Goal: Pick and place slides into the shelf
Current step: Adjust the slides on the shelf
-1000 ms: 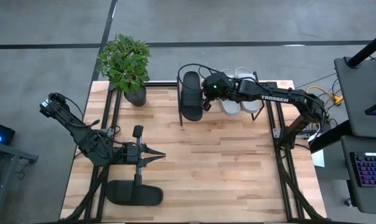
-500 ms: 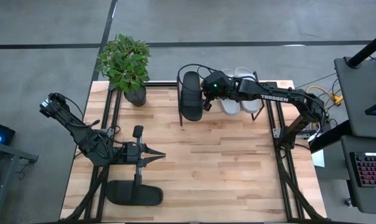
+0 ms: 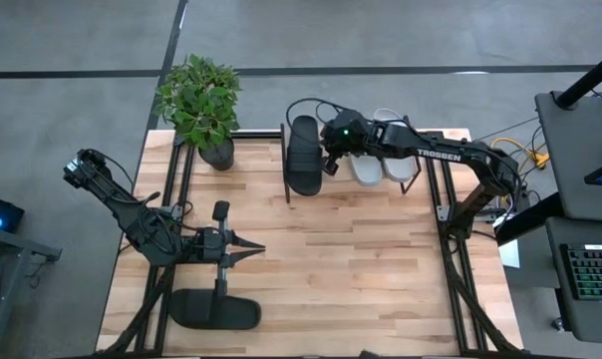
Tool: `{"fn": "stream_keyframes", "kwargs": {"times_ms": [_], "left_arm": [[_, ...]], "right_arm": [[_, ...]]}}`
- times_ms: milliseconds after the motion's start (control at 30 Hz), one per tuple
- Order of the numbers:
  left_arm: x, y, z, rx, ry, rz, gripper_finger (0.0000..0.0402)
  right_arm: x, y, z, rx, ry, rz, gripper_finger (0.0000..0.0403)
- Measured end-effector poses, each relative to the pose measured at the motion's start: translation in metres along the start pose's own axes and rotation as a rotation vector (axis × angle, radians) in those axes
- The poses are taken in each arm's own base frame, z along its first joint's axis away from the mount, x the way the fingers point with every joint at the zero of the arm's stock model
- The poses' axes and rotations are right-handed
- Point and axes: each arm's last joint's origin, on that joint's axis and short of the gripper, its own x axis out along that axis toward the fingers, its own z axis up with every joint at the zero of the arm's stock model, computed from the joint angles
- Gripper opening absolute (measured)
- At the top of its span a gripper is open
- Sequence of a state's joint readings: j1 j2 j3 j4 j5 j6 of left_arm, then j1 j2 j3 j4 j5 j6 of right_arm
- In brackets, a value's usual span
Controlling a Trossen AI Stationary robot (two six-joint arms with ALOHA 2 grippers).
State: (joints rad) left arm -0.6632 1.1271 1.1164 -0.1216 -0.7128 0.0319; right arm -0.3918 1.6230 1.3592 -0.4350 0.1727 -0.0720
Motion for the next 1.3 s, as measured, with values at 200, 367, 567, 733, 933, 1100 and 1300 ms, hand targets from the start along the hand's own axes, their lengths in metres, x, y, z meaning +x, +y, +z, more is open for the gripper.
{"fn": "stream_keyframes", "kwargs": {"times_ms": [200, 367, 567, 733, 933, 1100, 1300], "left_arm": [[0.0, 0.0, 0.0, -0.001, 0.0, 0.0, 0.0004], [0.0, 0.0, 0.0, -0.001, 0.0, -0.001, 0.0004], [0.0, 0.0, 0.001, -0.006, -0.007, -0.001, 0.0004], [0.0, 0.0, 0.001, -0.008, -0.009, 0.0, 0.0004], [0.0, 0.0, 0.003, -0.019, -0.022, 0.002, 0.0004], [0.0, 0.0, 0.003, -0.023, -0.027, 0.002, 0.0004], [0.0, 0.0, 0.001, -0.01, -0.021, 0.002, 0.0004]], "right_arm": [[0.0, -0.028, 0.003, 0.042, -0.002, -0.061, 0.0008], [0.005, -0.052, 0.0, 0.11, -0.009, 0.012, 0.0008], [0.015, -0.067, -0.006, 0.129, 0.007, 0.017, 0.0008], [0.025, -0.076, -0.006, 0.123, -0.025, 0.019, 0.0008], [0.038, -0.079, -0.01, 0.121, -0.021, 0.047, 0.0008], [0.042, -0.079, -0.011, 0.121, -0.026, 0.066, 0.0008], [0.041, -0.08, -0.008, 0.237, -0.047, 0.058, 0.0008]]}}
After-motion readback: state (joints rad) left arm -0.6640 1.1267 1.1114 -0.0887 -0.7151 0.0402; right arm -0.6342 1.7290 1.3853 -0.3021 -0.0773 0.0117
